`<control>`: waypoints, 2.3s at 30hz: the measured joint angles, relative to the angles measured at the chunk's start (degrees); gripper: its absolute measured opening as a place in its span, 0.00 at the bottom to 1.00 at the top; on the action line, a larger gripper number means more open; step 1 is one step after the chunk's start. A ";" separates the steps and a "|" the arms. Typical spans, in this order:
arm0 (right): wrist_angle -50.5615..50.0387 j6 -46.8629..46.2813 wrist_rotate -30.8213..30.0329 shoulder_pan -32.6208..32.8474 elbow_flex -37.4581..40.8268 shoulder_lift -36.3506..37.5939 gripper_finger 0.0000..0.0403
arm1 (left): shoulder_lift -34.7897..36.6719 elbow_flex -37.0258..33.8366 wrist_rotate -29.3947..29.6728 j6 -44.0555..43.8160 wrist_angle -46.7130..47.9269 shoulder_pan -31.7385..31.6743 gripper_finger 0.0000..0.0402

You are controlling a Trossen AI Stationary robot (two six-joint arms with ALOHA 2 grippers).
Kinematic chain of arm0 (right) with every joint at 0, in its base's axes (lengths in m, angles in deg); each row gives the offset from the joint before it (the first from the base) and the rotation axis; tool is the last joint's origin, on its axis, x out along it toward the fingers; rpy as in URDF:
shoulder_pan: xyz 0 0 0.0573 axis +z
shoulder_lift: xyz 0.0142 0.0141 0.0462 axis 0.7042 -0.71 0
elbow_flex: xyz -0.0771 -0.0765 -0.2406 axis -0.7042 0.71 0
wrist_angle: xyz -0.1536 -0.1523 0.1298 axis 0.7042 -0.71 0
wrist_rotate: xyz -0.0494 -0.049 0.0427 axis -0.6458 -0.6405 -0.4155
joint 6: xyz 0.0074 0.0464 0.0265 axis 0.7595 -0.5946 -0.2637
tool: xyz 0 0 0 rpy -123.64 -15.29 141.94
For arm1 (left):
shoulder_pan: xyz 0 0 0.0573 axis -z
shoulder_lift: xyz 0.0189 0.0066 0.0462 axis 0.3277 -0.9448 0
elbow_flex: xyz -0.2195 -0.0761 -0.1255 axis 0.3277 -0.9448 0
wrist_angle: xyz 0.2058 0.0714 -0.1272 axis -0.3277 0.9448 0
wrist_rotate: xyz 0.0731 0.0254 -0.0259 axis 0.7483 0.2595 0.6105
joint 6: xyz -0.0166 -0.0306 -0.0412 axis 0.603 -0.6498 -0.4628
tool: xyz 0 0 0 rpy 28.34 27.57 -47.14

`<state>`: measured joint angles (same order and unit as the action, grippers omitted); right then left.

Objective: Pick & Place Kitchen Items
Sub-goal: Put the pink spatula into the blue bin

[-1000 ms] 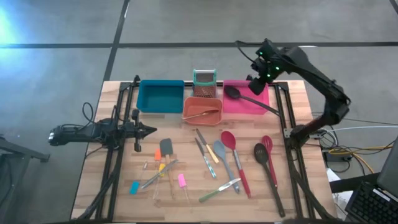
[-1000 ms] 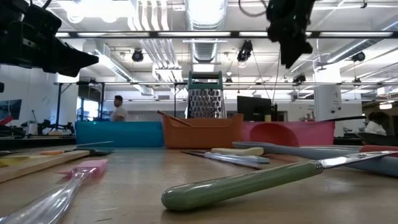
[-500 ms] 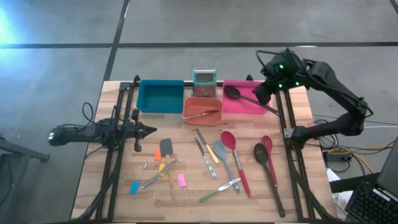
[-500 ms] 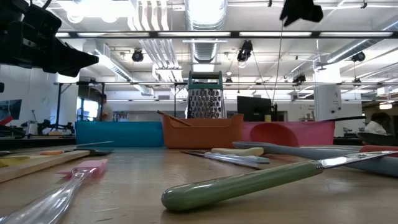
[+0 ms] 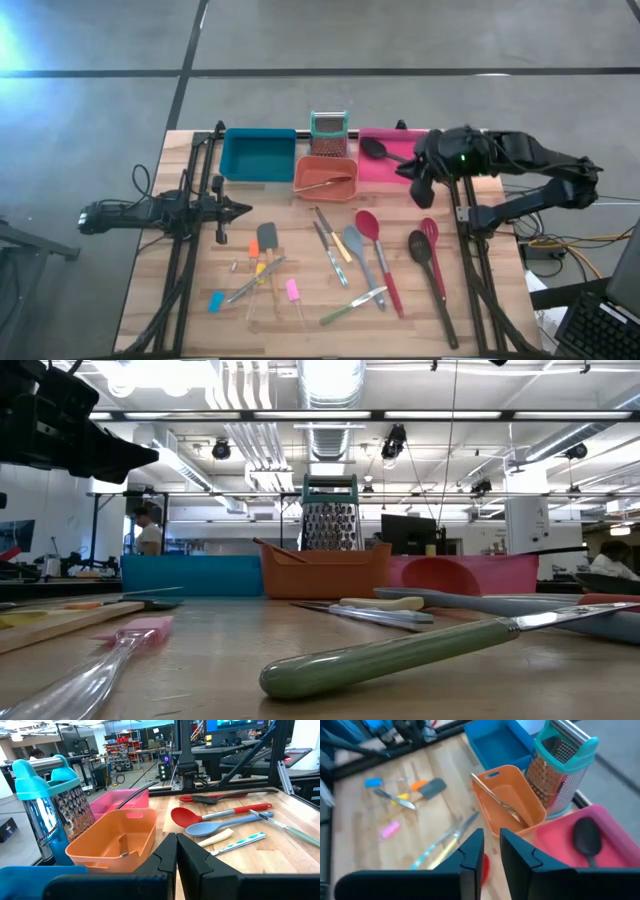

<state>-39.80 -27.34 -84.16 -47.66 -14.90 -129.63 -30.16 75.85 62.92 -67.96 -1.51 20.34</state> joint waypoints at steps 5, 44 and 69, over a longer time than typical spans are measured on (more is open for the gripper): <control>1.97 1.13 -2.46 3.23 7.14 4.62 0.06 | 0.01 0.01 0.00 0.00 0.01 -0.01 0.03; 12.33 13.64 7.87 3.25 39.17 57.15 0.02 | 0.01 0.00 0.02 1.90 -0.01 0.00 0.03; 12.38 13.68 7.96 3.24 39.17 59.39 0.02 | 0.00 -0.19 1.47 -8.30 -31.86 0.00 0.03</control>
<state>-27.42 -13.66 -76.20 -44.42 24.27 -70.24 -30.16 75.67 64.39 -76.26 -33.37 20.34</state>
